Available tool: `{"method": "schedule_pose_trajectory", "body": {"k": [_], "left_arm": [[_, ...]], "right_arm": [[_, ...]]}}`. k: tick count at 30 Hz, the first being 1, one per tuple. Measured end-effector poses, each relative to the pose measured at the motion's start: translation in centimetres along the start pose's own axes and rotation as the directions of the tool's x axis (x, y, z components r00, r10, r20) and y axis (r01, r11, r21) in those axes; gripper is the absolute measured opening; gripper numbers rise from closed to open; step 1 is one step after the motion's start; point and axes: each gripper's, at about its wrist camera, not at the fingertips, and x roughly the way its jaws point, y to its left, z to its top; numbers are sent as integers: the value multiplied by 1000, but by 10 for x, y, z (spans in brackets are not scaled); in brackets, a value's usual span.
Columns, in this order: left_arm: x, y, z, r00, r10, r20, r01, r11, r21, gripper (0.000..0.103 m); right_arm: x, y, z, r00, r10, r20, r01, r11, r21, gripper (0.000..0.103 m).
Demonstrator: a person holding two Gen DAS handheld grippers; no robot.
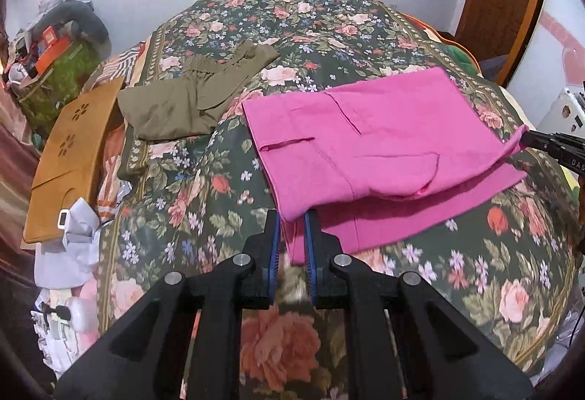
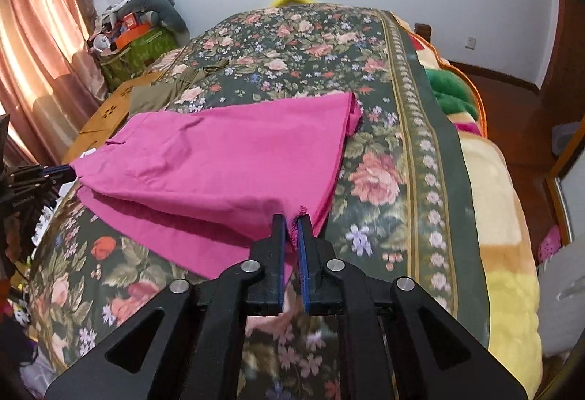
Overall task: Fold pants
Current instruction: 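Lay the hems down on the trousers and open both grippers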
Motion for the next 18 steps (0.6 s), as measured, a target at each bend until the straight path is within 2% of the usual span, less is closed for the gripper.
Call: {"method": "schedule_pose_trajectory", "body": {"k": [2, 4, 5, 6, 7, 9, 10, 12, 15, 18], "left_arm": [[-6, -1, -3, 1000, 0, 0, 0, 1000, 3, 15], [-13, -3, -4, 1000, 2, 8, -2, 1000, 5, 18], [-17, -3, -4, 1000, 3, 15, -4, 1000, 5, 21], [-21, -4, -2, 1000, 4, 23, -4, 1000, 6, 26], [-25, -5, -1, 999, 3, 34, -3, 1000, 6, 29], [-32, -8, 3, 999, 4, 52, -5, 1000, 6, 45], [-35, -10, 5, 998, 6, 64, -7, 1000, 7, 50], [-39, -17, 10, 997, 3, 81, -4, 1000, 16, 61], [-38, -28, 15, 996, -9, 85, 5, 999, 43, 73], [-29, -40, 18, 998, -29, 62, 25, 997, 74, 76]], "right_arm": [[-5, -1, -4, 1000, -3, -8, 3, 1000, 5, 11], [-12, 0, -6, 1000, -9, -4, 9, 1000, 3, 17], [-16, 2, -7, 1000, -7, 4, 7, 1000, 3, 24], [-20, 3, -7, 1000, -6, 12, 6, 1000, 0, 31], [-23, 6, -7, 1000, -5, 21, 5, 1000, -6, 33], [-30, 15, -4, 999, 2, 42, -1, 999, -33, 39], [-33, 20, -2, 999, 6, 49, -4, 999, -48, 41], [-37, 33, 2, 997, 26, 66, -20, 996, -84, 52], [-35, 55, 5, 995, 70, 71, -59, 988, -146, 55], [-22, 75, 7, 992, 125, 35, -116, 974, -196, 55]]}}
